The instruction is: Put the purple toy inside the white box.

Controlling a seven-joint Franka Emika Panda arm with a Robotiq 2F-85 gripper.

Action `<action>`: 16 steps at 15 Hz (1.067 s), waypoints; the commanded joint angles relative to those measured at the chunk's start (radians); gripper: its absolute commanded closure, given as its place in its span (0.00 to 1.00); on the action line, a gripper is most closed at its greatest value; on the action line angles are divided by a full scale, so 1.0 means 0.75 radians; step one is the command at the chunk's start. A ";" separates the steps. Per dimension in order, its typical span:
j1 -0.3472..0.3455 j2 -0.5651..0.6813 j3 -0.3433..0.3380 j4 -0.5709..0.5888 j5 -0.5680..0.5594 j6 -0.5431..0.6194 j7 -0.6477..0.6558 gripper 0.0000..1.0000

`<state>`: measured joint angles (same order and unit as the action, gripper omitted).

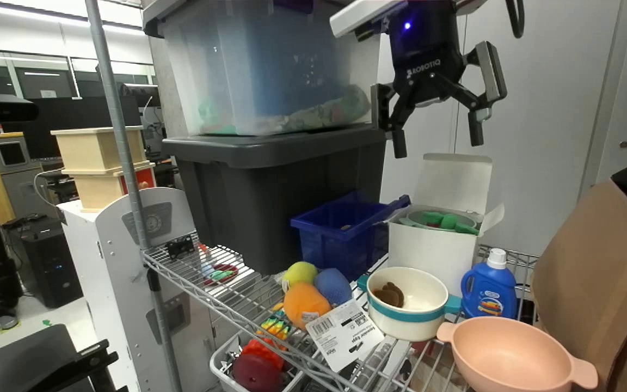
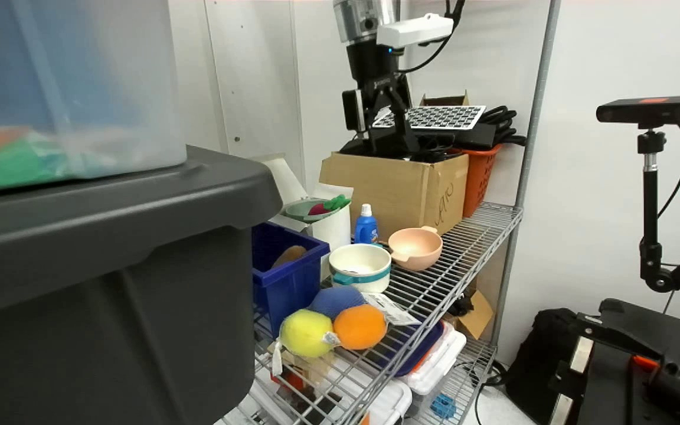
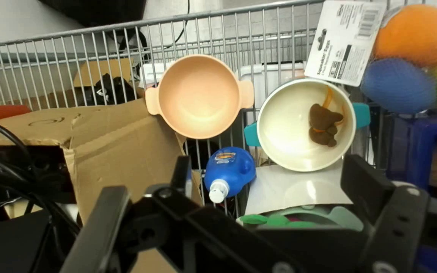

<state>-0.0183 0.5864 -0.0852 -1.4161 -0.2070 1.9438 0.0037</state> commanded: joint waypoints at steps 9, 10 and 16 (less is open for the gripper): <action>0.043 -0.703 0.124 -0.893 0.038 0.019 -0.061 0.00; 0.049 -0.748 0.131 -0.946 0.035 0.023 -0.049 0.00; 0.061 -1.008 0.150 -1.149 0.067 -0.006 -0.061 0.00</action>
<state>0.0227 -0.0532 0.0250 -2.1938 -0.1843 1.9443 -0.0201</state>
